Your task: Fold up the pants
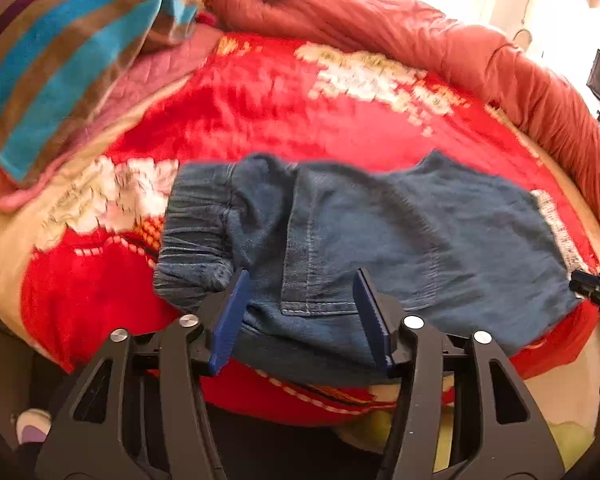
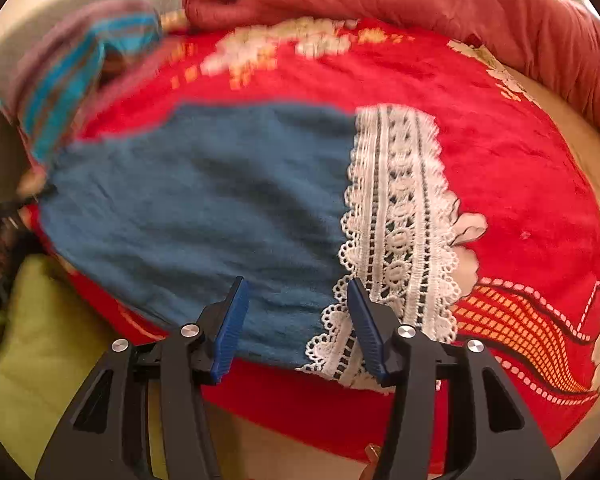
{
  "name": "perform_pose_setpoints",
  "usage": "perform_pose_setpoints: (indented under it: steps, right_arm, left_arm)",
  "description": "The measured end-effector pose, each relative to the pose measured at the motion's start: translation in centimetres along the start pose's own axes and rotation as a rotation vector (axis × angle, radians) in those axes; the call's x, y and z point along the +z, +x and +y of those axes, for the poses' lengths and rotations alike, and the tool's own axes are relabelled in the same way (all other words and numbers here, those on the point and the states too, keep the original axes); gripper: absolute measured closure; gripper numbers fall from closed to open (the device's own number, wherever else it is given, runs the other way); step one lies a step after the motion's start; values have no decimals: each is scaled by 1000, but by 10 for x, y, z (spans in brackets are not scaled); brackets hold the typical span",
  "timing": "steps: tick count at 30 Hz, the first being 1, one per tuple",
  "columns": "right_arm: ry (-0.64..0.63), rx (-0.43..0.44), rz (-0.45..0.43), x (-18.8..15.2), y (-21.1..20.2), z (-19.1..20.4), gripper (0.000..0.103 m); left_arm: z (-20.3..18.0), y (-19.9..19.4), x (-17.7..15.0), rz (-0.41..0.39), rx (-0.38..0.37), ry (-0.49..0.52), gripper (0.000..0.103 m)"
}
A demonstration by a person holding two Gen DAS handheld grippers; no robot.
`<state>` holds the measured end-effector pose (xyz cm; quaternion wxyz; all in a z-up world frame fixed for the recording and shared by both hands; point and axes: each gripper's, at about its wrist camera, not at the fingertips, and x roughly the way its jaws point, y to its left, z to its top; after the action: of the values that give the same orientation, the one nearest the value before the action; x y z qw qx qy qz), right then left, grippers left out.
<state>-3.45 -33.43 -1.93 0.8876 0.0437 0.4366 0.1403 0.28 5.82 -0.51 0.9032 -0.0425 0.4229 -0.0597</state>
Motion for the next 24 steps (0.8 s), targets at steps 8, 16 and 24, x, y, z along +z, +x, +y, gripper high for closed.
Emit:
perform_pose_setpoints:
  steps: [8,16,24]
  right_arm:
    - [81,-49,-49,70,13,-64,47]
    - [178,29,60,99,91,-111,47]
    - [88,115,25,92,95,-97,85]
  left_arm:
    - [-54,-2,60,-61,-118,115,42]
    - [-100,105,104,100,-174,162,42]
    - [-122,170,95,214,-208,172,87]
